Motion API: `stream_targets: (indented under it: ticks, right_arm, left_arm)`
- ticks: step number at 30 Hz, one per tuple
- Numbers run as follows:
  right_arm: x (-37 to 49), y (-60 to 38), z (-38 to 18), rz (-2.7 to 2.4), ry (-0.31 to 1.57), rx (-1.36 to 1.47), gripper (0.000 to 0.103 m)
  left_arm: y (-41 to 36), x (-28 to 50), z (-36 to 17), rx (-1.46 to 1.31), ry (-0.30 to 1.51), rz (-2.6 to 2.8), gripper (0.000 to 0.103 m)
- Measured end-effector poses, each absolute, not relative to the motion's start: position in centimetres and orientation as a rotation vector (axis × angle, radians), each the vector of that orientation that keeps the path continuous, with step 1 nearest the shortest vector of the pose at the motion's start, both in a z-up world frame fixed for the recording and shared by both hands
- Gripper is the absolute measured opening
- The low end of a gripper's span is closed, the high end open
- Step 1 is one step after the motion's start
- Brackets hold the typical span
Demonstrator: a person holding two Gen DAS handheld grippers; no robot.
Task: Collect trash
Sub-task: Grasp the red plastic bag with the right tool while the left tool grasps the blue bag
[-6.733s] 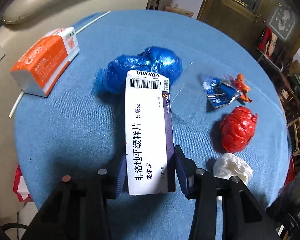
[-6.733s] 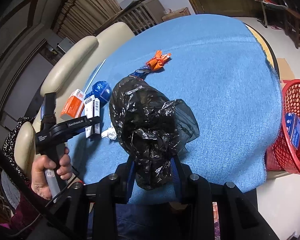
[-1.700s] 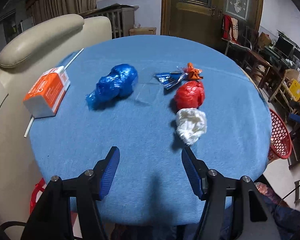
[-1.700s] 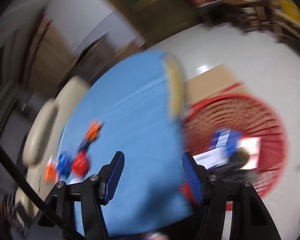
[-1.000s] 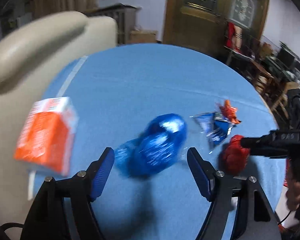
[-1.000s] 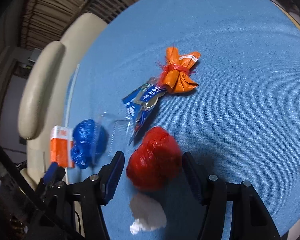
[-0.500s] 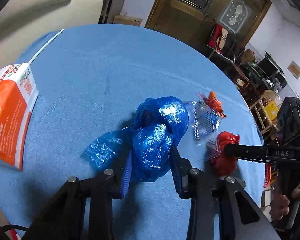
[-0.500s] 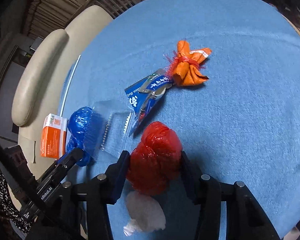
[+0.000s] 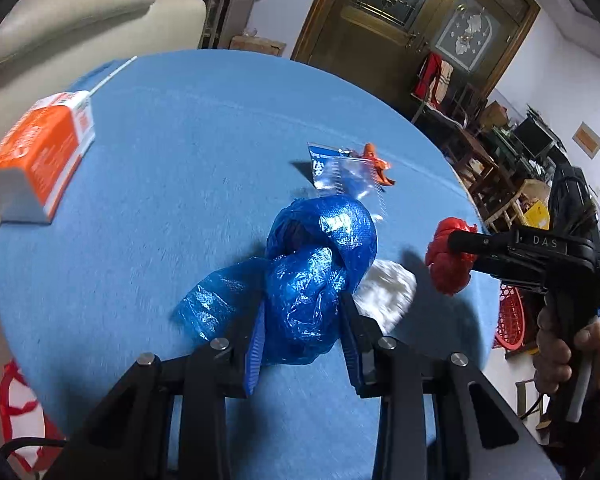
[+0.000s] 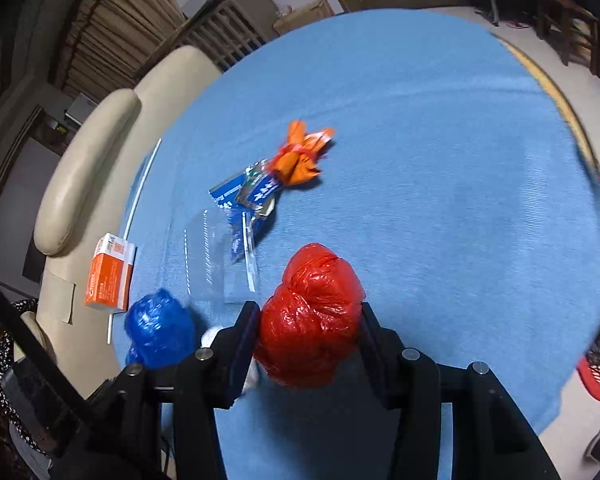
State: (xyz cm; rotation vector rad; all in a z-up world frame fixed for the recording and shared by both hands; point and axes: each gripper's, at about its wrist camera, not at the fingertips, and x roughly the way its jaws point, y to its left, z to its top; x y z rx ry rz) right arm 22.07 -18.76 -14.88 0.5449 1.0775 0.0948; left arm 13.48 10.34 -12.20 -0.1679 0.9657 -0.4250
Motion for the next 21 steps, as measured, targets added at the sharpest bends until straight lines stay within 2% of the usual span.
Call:
stream_targets:
  ticks: [4,11,21]
  right_arm:
    - [19.7,-20.3,-14.8,0.059,1.055,0.553,0.051]
    - [17.5,-21.2,-16.8,0.008,1.11,0.571,0.051]
    - [16.3,-19.8,-16.6,0.02,1.097,0.534,0.051]
  left_arm:
    - [10.1,11.4,-11.7,-0.155,0.942,-0.381,0.036]
    - [9.2,10.1,-14.0,-0.152,1.047,-0.253,0.036]
    - [8.3,7.9,-13.9,-0.095,1.013,-0.224,0.036]
